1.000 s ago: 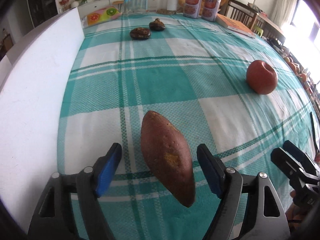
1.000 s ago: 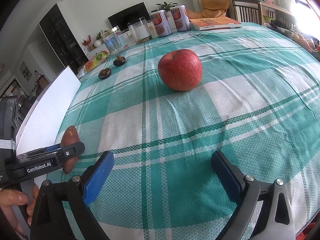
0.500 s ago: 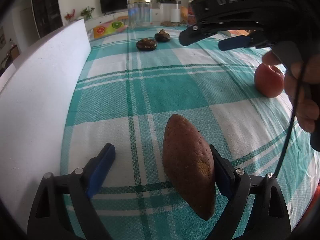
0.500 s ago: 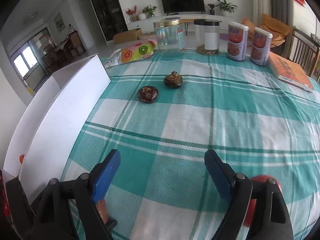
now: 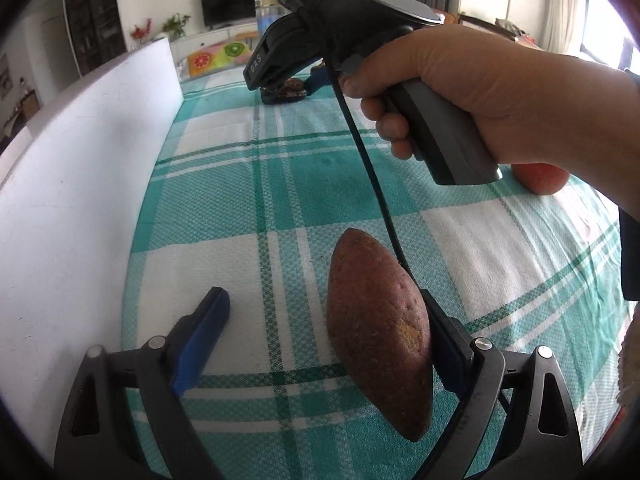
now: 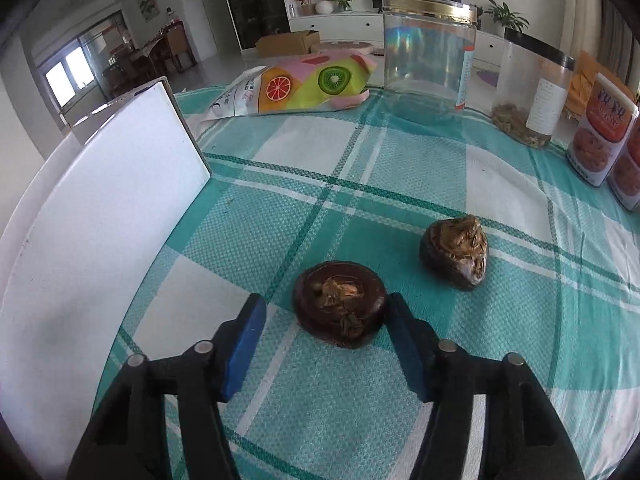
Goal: Organize fruits
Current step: 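Grasp a dark brown round fruit with the right tool while the left tool holds the sweet potato, then carry both fruits over the white box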
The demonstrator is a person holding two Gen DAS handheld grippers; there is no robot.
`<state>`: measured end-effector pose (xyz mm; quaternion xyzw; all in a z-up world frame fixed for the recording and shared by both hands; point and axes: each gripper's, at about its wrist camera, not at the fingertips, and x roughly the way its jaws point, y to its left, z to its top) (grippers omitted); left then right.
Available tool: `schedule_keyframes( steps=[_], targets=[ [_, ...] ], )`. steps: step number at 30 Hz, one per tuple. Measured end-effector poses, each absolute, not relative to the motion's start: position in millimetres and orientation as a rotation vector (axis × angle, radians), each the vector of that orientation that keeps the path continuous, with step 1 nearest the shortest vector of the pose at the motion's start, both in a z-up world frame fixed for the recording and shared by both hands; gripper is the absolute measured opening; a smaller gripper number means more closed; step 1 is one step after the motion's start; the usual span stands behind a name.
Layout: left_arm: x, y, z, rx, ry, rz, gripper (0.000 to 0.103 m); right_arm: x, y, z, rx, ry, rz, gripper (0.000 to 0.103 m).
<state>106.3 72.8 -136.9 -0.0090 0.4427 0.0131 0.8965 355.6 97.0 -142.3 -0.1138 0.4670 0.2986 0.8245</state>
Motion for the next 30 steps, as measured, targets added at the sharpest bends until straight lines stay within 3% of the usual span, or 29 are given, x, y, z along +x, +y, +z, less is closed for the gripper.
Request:
schedule_keyframes(
  steps=[14,20,24,30],
  targets=[
    [106,72,-137,-0.018,0.917,0.027,0.093,226,-36,-67,-0.277,1.041,0.556,0.047],
    [106,71,-137,-0.016,0.918,0.029,0.093,130,-96,-112,-0.078,1.107,0.447,0.047],
    [106,72,-138,-0.015,0.918,0.030,0.094,96,-106,-132,0.027,0.972,0.365,0.048],
    [106,72,-138,-0.015,0.918,0.030,0.094,89,-115,-135,0.104,0.914,0.366,0.062]
  ],
)
